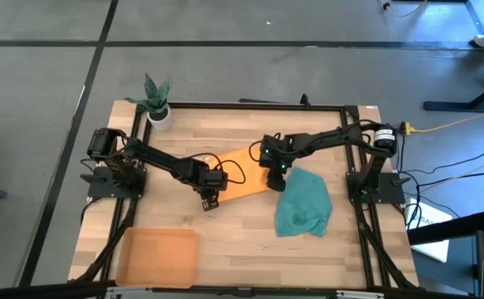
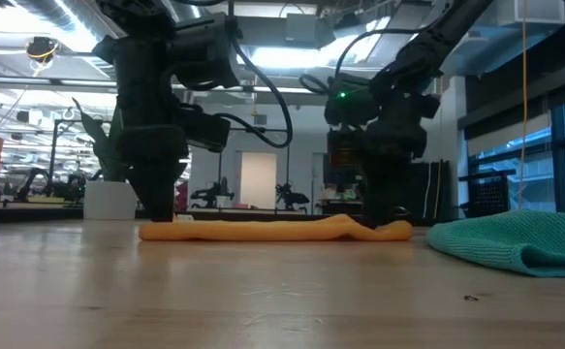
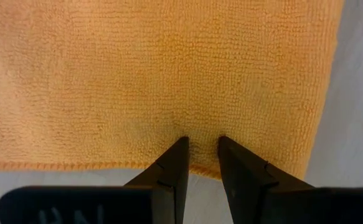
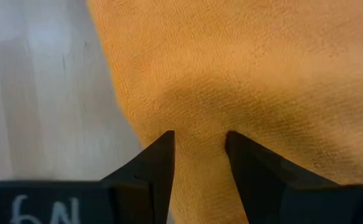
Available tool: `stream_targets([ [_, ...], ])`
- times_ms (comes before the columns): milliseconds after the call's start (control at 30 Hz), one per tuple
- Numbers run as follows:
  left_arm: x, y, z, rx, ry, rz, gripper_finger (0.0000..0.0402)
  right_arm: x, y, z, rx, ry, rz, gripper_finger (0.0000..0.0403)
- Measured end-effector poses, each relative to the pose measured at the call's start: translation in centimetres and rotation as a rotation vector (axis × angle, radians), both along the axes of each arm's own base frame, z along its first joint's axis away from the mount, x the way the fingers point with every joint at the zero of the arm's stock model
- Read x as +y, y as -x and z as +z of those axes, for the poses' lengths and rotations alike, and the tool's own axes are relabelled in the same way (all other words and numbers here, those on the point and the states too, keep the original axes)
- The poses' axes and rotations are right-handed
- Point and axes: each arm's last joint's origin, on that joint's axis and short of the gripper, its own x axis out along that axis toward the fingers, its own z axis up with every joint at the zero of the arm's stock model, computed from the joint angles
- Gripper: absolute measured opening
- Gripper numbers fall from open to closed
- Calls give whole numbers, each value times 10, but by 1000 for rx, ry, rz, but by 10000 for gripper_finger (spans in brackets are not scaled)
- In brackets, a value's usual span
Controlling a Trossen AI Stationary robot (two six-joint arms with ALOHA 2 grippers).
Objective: Roll microfiber towels into tight, uniform cylinder then place into a basket
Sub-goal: Roll the orange microfiber towel
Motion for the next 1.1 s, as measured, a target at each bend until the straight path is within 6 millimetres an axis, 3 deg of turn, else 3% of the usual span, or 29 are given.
stream_targets([
  [400, -25, -3, 0, -61, 58, -17, 82, -21, -1, 0, -38, 94, -69, 152],
  [667, -41, -24, -18, -179, 96, -45, 82, -42, -7, 3, -155, 231, -64, 147],
  [900, -45, -32, -21, -265, 97, -82, 82, -56, -9, 4, -180, 406, -130, 146],
  [1100, -45, -32, -17, -277, 85, -90, 82, -58, -7, 19, -226, 403, -141, 146],
])
